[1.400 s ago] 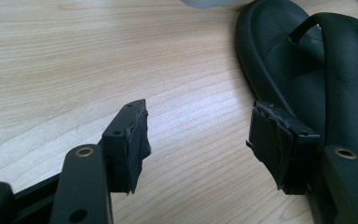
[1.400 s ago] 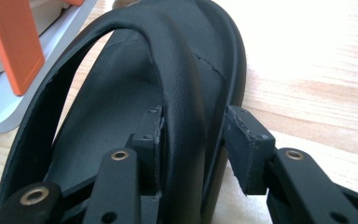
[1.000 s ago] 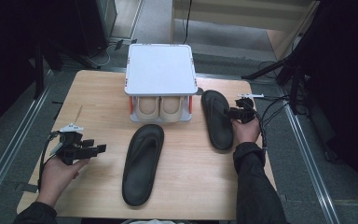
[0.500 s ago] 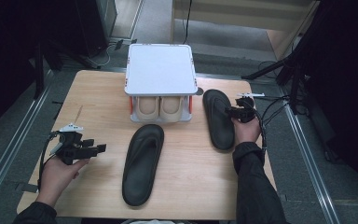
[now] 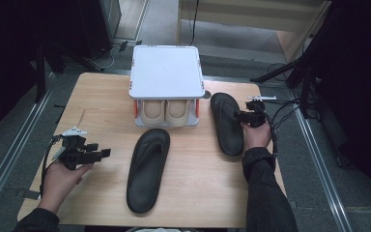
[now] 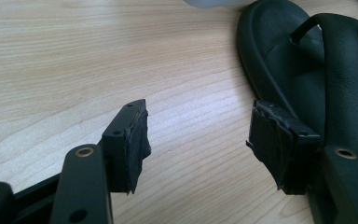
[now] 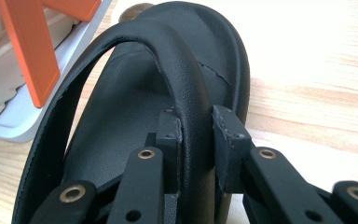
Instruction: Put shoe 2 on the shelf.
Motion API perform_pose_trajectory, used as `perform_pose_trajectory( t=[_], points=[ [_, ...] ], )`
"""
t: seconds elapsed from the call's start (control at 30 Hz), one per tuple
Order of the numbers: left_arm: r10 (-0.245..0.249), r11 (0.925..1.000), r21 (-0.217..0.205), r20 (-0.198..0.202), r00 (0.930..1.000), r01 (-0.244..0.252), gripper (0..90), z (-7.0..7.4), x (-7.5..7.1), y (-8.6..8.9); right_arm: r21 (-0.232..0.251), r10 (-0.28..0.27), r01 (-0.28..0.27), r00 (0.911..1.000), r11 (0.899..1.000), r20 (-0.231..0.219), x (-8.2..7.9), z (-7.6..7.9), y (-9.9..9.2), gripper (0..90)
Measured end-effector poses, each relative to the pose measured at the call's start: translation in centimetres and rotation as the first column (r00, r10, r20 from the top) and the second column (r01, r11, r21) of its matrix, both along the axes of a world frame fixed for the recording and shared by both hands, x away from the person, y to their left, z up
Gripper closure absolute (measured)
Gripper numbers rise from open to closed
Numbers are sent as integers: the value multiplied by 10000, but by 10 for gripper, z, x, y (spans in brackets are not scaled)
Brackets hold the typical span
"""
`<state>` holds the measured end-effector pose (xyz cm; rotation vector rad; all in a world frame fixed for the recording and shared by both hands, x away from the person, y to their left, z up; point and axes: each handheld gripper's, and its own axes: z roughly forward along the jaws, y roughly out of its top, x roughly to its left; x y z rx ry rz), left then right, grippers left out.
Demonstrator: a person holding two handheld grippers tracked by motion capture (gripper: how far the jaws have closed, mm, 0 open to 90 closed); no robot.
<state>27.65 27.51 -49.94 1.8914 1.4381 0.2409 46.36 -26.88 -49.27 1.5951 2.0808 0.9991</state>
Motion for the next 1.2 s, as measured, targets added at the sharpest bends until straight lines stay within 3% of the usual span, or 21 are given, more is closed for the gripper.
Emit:
perform_pose_trajectory(
  t=[0.4, 1.2],
  points=[
    [-298, 9996, -2, 98, 9995, 298, 377, 2, 8, -8, 3, 89, -89, 10000, 10000, -34, -19, 7, -1, 749],
    [-911, 9958, -47, 293, 9954, 913, 394, 6, 22, -25, 75, 435, -435, 9991, 9990, 14, -75, 19, 14, 748]
  ],
)
